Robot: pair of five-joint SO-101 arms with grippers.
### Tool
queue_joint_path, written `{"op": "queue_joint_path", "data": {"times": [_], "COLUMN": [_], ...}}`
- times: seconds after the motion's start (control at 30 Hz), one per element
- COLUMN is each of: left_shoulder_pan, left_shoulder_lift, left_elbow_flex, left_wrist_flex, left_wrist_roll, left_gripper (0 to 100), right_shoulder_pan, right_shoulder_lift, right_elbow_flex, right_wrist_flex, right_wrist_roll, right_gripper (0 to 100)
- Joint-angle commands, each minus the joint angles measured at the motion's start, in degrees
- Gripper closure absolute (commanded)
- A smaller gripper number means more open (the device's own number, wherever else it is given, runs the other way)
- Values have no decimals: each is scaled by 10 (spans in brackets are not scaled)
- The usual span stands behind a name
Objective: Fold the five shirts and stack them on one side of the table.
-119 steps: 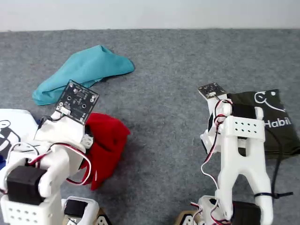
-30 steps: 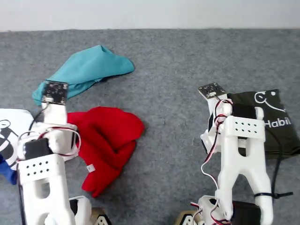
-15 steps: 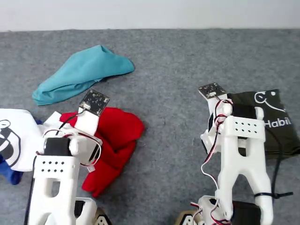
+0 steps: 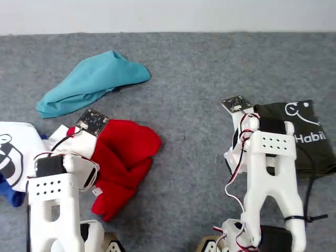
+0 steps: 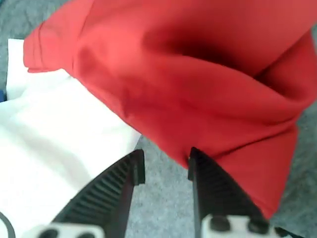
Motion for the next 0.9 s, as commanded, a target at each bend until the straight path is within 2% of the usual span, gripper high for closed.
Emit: {"op": "queue_joint_path", "data": {"times": [0.0, 0.27, 0.47, 0.63, 0.73, 0.87], "left_shoulder_pan": [-5, 0, 82, 96, 96, 96], "left_shoulder_lift": [2, 2, 2, 1, 1, 1], "left_elbow_flex": [-21, -3, 36, 43, 45, 45], "left_wrist_flex": [6, 6, 3, -41, -59, -62], "left_wrist_roll": [-7, -6, -4, -4, -4, -4], "left_gripper": [814, 797, 797, 803, 857, 979], "right_shoulder_pan": [-2, -2, -2, -1, 0, 0], "right_shoulder_lift": [-15, -15, -15, -15, -15, -15], "right_elbow_flex": [-2, -2, -2, -2, -2, -2], "right_wrist_flex": [-8, -8, -8, -8, -8, -8], "right_wrist_roll": [-4, -4, -4, -5, -5, -5], "right_gripper": [724, 724, 724, 724, 724, 724]}}
